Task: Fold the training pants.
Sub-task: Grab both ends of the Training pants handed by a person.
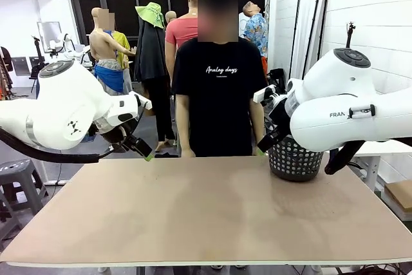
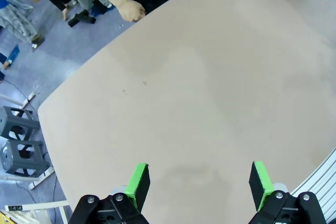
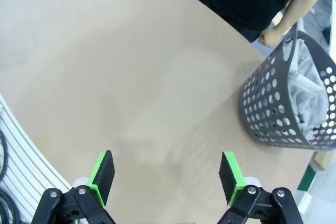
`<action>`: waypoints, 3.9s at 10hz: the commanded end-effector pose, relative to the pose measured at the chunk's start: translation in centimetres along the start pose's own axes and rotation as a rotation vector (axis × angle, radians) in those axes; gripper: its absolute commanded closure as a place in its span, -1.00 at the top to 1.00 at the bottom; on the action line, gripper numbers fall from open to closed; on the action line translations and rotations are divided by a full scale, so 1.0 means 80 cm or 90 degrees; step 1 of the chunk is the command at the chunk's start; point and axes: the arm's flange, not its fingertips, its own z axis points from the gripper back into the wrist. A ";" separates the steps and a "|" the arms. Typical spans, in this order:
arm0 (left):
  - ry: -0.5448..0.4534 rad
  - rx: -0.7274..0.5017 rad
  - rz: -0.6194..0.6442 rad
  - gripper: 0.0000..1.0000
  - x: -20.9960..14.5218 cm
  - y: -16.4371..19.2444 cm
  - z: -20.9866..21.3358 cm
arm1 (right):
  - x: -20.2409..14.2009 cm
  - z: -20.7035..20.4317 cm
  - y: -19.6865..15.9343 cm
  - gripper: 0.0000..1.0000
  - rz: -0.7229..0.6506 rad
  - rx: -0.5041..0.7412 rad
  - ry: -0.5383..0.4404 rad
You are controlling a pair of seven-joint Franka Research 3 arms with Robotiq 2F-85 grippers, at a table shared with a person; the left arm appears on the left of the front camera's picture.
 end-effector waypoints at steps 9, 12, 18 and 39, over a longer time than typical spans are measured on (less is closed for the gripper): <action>-0.043 0.021 -0.021 1.00 0.007 -0.007 0.038 | 0.005 0.022 0.000 1.00 0.002 -0.009 -0.026; -0.043 0.021 -0.021 1.00 0.007 -0.007 0.038 | 0.005 0.022 0.000 1.00 0.002 -0.009 -0.026; -0.043 0.021 -0.021 1.00 0.007 -0.007 0.038 | 0.005 0.022 0.000 1.00 0.002 -0.009 -0.026; -0.043 0.021 -0.021 1.00 0.007 -0.007 0.038 | 0.005 0.022 0.000 1.00 0.002 -0.009 -0.026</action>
